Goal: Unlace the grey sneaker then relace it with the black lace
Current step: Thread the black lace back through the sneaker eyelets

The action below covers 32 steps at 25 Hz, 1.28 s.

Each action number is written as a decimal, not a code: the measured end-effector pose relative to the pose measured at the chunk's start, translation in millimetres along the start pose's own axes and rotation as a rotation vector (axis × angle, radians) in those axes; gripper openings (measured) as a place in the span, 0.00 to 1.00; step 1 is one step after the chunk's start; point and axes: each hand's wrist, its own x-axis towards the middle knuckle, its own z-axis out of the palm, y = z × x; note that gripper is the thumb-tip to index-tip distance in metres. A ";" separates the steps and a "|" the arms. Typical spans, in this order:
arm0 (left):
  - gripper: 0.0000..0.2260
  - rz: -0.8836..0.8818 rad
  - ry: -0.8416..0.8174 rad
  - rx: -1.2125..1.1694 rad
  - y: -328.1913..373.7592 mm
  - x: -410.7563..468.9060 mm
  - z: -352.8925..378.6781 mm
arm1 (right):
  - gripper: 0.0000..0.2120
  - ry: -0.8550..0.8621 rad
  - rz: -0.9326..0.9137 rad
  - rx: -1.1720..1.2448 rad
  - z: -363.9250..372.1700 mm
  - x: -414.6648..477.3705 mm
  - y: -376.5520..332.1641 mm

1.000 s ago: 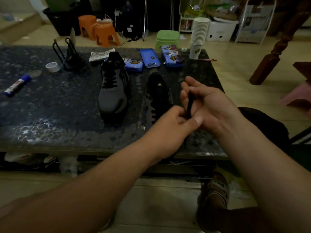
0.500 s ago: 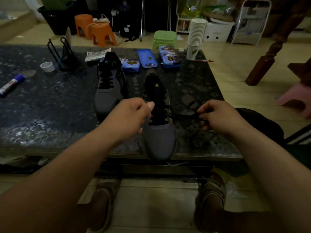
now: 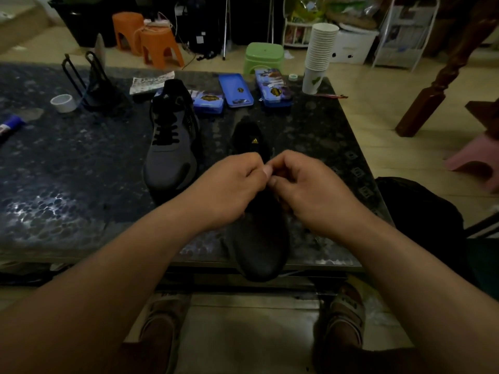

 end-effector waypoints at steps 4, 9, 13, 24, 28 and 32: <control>0.11 0.049 0.049 0.178 -7.6 13.2 -14.6 | 0.04 0.041 -0.087 -0.050 -4.9 10.3 2.4; 0.16 0.041 0.279 0.289 -26.1 45.0 -29.2 | 0.08 0.227 0.170 0.160 -9.2 25.3 16.5; 0.20 -0.095 -0.022 0.438 -27.2 60.9 -35.3 | 0.08 0.127 0.330 0.570 0.2 28.9 25.2; 0.09 -0.093 -0.069 0.003 -25.3 56.8 -44.3 | 0.09 0.080 0.285 0.663 4.4 25.2 24.2; 0.12 -0.147 0.055 -0.619 -42.4 57.5 -30.8 | 0.10 0.045 0.274 0.732 12.3 20.0 26.9; 0.15 -0.140 0.057 -0.674 -46.2 59.9 -28.3 | 0.08 0.028 0.233 0.591 11.5 22.1 28.5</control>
